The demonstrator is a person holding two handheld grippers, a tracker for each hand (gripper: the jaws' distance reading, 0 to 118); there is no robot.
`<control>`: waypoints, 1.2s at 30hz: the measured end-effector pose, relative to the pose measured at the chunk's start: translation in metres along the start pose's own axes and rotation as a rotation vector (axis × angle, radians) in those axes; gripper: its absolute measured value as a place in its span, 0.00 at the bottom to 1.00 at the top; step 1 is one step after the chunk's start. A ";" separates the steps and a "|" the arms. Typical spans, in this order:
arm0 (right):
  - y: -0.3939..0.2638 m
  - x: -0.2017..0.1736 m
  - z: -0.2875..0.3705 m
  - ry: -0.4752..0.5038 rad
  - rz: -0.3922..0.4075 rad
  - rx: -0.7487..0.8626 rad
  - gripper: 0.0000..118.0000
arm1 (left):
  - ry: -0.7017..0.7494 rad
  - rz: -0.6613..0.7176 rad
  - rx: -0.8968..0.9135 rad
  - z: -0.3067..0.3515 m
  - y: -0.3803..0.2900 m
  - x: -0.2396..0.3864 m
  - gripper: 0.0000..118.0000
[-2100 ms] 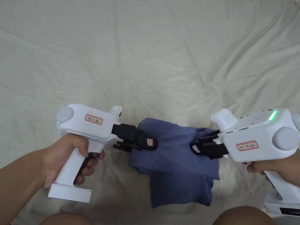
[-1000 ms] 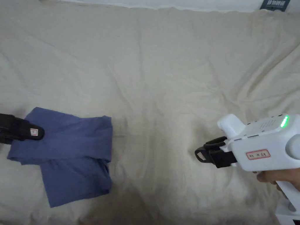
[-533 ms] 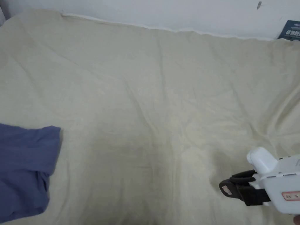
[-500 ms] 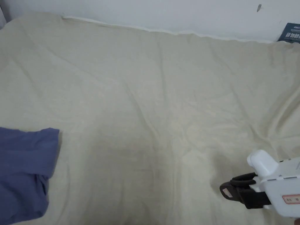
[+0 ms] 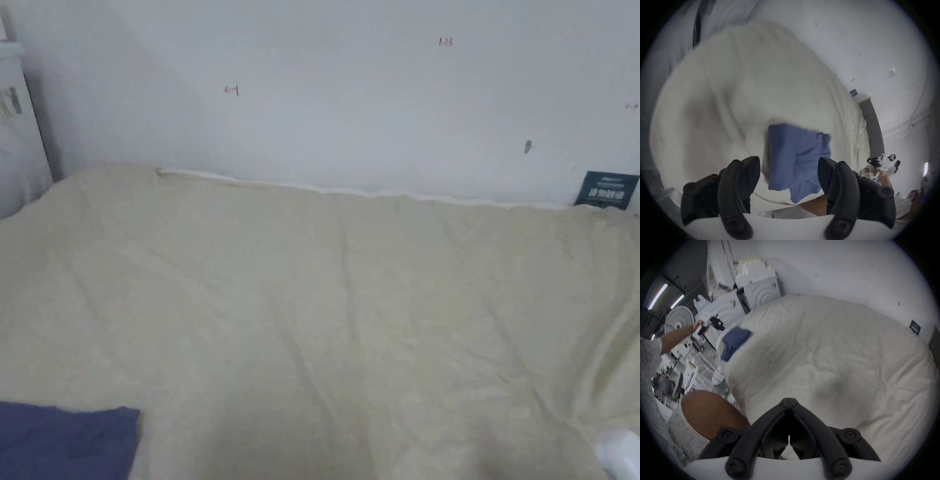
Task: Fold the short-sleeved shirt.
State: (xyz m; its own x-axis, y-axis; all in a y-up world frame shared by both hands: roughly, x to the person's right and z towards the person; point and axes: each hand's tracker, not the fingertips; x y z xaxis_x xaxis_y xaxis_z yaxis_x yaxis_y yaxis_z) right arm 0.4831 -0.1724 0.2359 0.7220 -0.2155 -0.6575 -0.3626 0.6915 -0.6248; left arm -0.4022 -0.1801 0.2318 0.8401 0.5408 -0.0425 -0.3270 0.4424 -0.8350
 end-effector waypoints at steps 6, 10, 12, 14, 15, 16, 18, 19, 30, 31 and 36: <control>-0.015 -0.031 0.105 -0.078 -0.040 0.330 0.27 | 0.200 -0.317 0.536 0.090 -0.111 0.196 0.73; -0.020 -0.064 0.174 -0.146 -0.054 0.556 0.60 | 0.258 -0.431 0.699 0.105 -0.185 0.336 0.78; -0.023 -0.086 0.210 -0.162 -0.061 0.680 0.69 | 0.212 -0.420 0.757 0.099 -0.220 0.395 0.78; -0.024 -0.103 0.240 -0.200 -0.070 0.746 0.89 | 0.173 -0.451 0.792 0.096 -0.235 0.429 0.78; -0.024 -0.117 0.254 -0.286 -0.056 0.770 0.99 | 0.168 -0.470 0.808 0.090 -0.249 0.455 0.79; -0.025 -0.126 0.266 -0.321 -0.043 0.796 1.00 | 0.160 -0.507 0.816 0.090 -0.255 0.470 0.79; -0.026 -0.142 0.287 -0.428 -0.049 0.840 1.00 | 0.163 -0.564 0.834 0.085 -0.272 0.507 0.79; -0.024 -0.146 0.293 -0.469 -0.047 0.850 1.00 | 0.141 -0.567 0.867 0.083 -0.280 0.523 0.79; -0.003 -0.171 0.317 -0.711 -0.148 0.836 1.00 | 0.193 -0.641 0.981 0.067 -0.281 0.547 0.79; -0.003 -0.174 0.318 -0.703 -0.148 0.828 1.00 | 0.216 -0.651 0.995 0.069 -0.280 0.546 0.79; -0.004 -0.181 0.315 -0.645 -0.138 0.809 1.00 | 0.198 -0.619 1.009 0.074 -0.277 0.540 0.80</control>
State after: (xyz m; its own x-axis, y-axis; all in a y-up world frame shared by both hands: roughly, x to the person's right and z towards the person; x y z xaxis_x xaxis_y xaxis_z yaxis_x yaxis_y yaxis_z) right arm 0.5395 0.0813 0.4901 0.9912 -0.0835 -0.1031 0.0783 0.9955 -0.0527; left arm 0.1102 0.0419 0.4810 0.9975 -0.0423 0.0567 0.0390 0.9975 0.0593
